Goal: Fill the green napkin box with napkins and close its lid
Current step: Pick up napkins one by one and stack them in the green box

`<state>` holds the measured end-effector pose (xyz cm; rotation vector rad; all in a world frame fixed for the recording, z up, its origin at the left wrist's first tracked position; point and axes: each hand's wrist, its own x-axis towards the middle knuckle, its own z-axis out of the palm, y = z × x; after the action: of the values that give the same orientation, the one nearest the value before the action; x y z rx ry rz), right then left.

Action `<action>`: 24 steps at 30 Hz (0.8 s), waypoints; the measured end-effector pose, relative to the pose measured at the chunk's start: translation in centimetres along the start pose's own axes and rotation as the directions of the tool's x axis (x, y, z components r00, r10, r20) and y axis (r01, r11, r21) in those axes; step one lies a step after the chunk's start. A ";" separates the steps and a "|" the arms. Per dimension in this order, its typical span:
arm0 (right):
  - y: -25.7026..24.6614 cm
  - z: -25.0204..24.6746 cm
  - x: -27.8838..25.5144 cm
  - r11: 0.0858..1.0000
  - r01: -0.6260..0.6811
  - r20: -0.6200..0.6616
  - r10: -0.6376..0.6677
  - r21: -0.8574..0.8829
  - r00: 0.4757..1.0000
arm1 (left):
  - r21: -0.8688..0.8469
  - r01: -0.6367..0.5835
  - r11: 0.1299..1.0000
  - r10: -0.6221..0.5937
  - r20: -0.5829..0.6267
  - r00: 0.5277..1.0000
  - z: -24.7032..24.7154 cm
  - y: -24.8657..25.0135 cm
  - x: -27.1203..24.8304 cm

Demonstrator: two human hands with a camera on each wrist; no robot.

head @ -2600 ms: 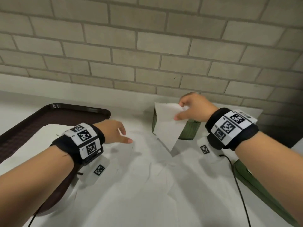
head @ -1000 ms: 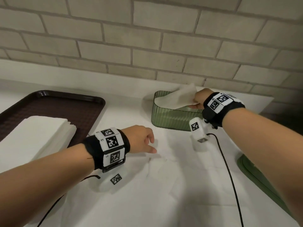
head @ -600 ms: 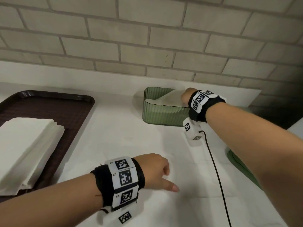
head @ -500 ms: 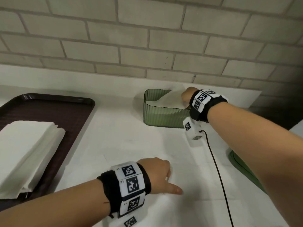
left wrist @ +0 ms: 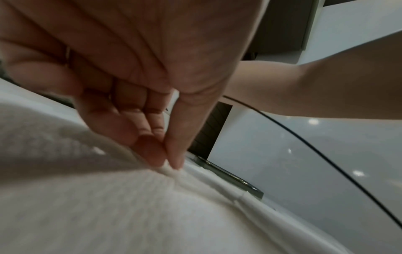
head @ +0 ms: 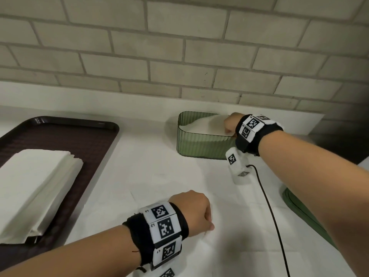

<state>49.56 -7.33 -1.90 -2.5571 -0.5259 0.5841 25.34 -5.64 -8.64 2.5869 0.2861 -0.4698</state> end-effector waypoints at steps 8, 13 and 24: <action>-1.9 0.5 0.1 0.817 0.010 -0.114 -0.093 -0.577 0.989 | 0.045 -0.016 0.999 0.016 0.014 1.000 -0.1 0.0 -0.2; -1.9 0.8 0.1 0.741 0.241 0.032 -0.285 -0.627 0.958 | 0.084 -0.141 0.986 0.133 0.092 0.987 -0.1 0.1 -0.6; -0.4 1.4 -0.1 0.803 0.236 0.147 -0.186 -0.547 0.972 | 0.141 -0.144 0.979 0.130 0.105 0.986 0.7 0.8 -0.5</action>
<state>48.69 -6.55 -2.78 -2.9609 -1.1502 0.5136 24.93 -6.68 -8.68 2.6955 0.0404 -0.5821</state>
